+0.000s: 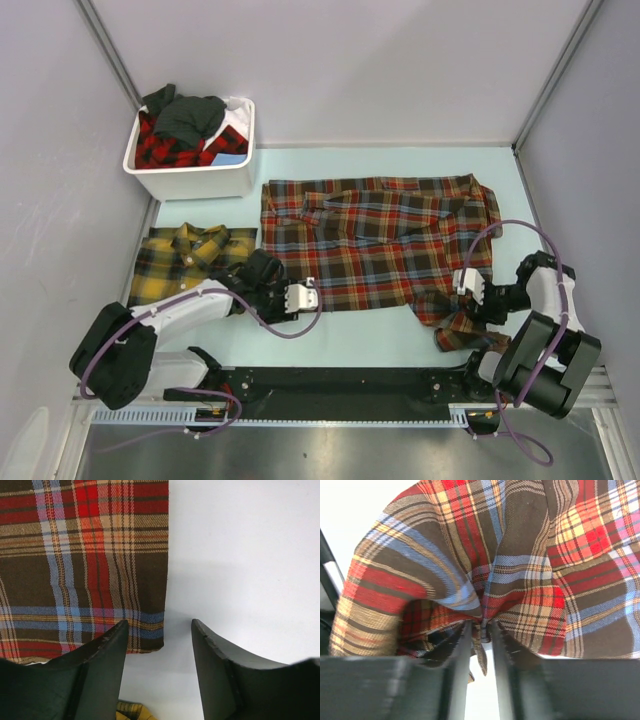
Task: Fold and stack the long sleeve shirts
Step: Fold the shirt
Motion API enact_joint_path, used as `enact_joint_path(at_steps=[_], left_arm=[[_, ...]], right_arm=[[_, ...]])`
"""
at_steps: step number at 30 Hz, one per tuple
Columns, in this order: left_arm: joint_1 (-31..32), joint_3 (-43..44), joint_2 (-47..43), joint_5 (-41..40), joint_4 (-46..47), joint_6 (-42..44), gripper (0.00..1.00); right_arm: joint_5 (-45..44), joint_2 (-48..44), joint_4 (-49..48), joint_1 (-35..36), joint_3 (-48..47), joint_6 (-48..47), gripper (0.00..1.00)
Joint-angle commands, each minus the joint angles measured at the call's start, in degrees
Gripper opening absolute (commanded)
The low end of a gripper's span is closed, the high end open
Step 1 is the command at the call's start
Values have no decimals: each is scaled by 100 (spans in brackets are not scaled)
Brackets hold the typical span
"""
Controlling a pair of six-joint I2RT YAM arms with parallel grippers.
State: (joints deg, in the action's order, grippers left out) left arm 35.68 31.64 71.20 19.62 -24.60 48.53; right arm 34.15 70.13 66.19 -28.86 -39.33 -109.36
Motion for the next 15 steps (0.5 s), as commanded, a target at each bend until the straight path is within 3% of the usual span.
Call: enact_joint_path(at_steps=[1, 2, 3, 8, 9, 10, 15], left_arm=[[132, 132, 122, -142, 166, 59, 52], [141, 97, 157, -160, 175, 103, 50], [150, 88, 166, -142, 166, 130, 43], [158, 62, 0, -222, -9, 209, 18], [158, 79, -123, -230, -36, 183, 7], [158, 88, -167, -222, -132, 165, 3], [-34, 378, -343, -73, -291, -116, 0]], right_arm=[[-119, -245, -361, 126, 57, 274, 11], [-163, -297, -414, 144, 66, 362, 1], [-181, -307, -449, 196, 66, 528, 0], [-93, -394, -344, 249, -214, 916, 0], [-58, -421, -309, 258, -285, 977, 0], [-32, -430, -204, 258, -355, 1091, 0], [162, -421, 51, 249, -970, 1391, 0]])
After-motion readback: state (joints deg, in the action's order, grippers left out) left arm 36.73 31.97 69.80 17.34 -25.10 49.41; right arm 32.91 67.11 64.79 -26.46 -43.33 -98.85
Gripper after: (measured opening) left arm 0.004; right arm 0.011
